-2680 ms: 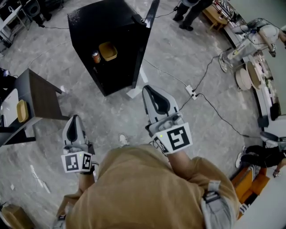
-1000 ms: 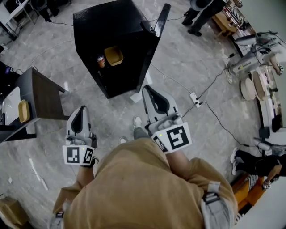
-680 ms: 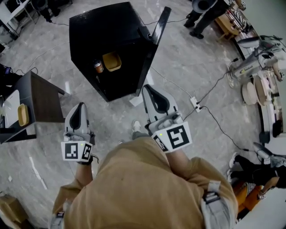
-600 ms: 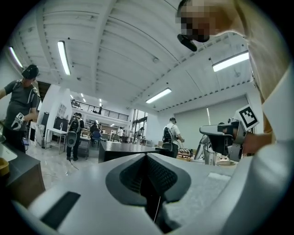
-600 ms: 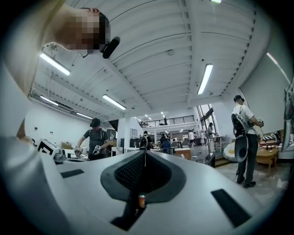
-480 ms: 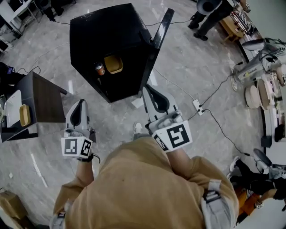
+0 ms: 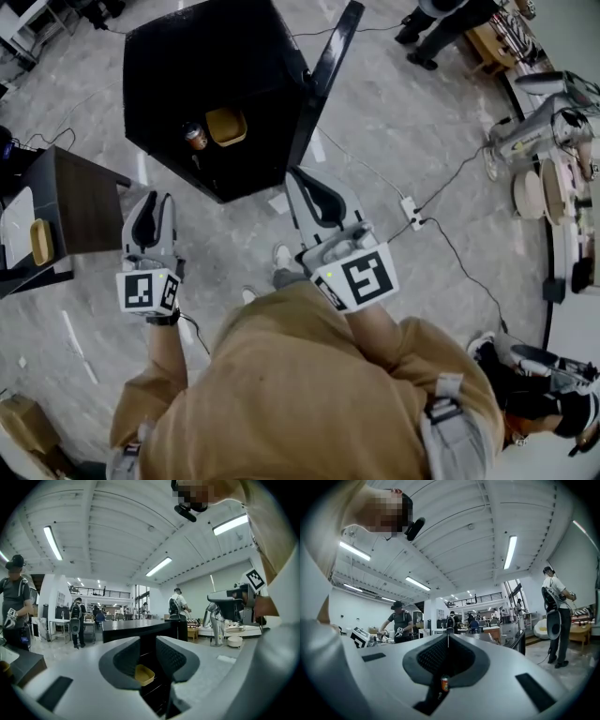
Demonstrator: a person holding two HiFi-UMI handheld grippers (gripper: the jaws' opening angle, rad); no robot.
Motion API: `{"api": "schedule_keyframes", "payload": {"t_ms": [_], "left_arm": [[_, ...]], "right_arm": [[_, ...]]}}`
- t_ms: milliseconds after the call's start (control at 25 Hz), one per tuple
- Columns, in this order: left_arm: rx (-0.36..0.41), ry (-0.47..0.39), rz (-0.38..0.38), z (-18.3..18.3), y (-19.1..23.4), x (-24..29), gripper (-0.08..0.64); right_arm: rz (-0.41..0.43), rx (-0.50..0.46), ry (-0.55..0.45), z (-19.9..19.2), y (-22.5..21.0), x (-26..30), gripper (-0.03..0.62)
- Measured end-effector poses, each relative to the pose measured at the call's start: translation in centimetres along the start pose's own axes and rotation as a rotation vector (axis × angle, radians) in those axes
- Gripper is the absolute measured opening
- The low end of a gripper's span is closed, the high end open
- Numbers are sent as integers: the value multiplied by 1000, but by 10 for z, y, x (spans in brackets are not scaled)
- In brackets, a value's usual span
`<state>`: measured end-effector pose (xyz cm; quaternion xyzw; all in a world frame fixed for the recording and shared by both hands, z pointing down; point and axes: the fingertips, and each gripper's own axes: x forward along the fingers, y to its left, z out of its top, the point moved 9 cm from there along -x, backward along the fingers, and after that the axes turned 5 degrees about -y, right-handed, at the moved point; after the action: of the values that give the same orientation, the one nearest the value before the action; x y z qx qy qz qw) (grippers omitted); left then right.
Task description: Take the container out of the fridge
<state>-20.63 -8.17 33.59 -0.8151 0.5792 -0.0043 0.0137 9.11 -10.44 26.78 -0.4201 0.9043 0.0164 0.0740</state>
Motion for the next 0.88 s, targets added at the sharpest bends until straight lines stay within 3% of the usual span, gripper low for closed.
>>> {"api": "schedule_keyframes", "payload": {"t_ms": [400,600,880], "left_arm": [[85,116,-60,-27,-1,41,89],[136,173,-105,-35,-12,63,89],[211,253,-160,-50,-22,98,89]], "right_arm": [[-13,31,31,-20,-22,-2,3],[-30,79,-17,-18,-32,3,3],[-4,95,29,-37,-42,9,3]]}}
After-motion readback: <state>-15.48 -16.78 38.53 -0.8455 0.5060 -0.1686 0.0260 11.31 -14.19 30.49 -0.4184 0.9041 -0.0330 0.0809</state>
